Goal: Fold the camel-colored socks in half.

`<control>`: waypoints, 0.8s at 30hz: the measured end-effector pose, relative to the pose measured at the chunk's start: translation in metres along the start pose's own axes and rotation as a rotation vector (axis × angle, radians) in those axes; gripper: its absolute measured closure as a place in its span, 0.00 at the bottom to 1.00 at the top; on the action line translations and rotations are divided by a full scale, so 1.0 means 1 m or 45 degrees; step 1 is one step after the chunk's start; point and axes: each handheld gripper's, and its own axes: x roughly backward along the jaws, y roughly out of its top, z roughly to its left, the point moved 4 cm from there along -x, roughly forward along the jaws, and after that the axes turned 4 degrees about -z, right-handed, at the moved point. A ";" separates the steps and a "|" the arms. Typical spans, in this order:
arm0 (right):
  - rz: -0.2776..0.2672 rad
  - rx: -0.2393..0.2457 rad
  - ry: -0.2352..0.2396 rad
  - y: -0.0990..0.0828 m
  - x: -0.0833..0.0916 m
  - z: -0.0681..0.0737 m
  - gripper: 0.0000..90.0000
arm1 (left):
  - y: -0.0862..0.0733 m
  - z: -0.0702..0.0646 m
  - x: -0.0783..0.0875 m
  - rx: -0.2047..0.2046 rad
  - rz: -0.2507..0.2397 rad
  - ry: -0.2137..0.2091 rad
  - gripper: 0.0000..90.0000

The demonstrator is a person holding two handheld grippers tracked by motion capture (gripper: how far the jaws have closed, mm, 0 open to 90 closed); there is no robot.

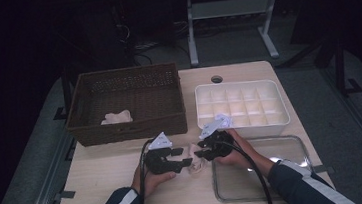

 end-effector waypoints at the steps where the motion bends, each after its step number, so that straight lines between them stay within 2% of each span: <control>1: 0.003 0.000 0.000 0.000 0.000 0.000 0.67 | -0.002 0.000 -0.004 0.010 0.015 -0.009 0.47; 3: 0.000 0.009 0.000 0.000 0.000 0.000 0.67 | -0.006 -0.002 -0.012 -0.002 0.058 -0.003 0.46; 7: 0.000 0.006 0.007 -0.002 0.000 -0.001 0.66 | -0.008 -0.003 -0.019 -0.003 0.085 -0.021 0.46; 8: 0.000 0.006 0.007 -0.002 0.000 -0.001 0.66 | -0.008 -0.003 -0.019 -0.003 0.085 -0.021 0.50; 9: -0.005 0.005 0.010 -0.002 0.000 -0.001 0.66 | -0.010 -0.003 -0.019 0.007 0.083 -0.036 0.50; 10: -0.006 -0.012 0.013 -0.002 0.000 0.000 0.65 | -0.010 -0.005 -0.019 0.019 0.084 -0.056 0.56; 12: -0.005 -0.012 0.012 -0.002 0.001 0.000 0.62 | -0.011 -0.007 -0.019 0.018 0.093 -0.081 0.62; 13: -0.007 -0.017 0.018 -0.002 0.002 -0.001 0.62 | -0.010 -0.007 -0.018 -0.001 0.112 -0.086 0.67; 16: -0.014 -0.047 0.051 -0.002 0.004 0.000 0.58 | -0.009 -0.010 -0.016 -0.047 0.132 -0.073 0.76; 18: -0.015 -0.025 0.045 -0.001 0.007 -0.001 0.51 | -0.009 -0.011 -0.016 -0.056 0.135 -0.063 0.77; 23: -0.039 -0.055 0.088 0.001 0.012 0.004 0.44 | -0.009 -0.015 -0.016 -0.082 0.131 -0.040 0.79; 24: -0.035 -0.025 0.104 0.001 0.011 0.007 0.44 | -0.009 -0.016 -0.015 -0.098 0.131 -0.029 0.79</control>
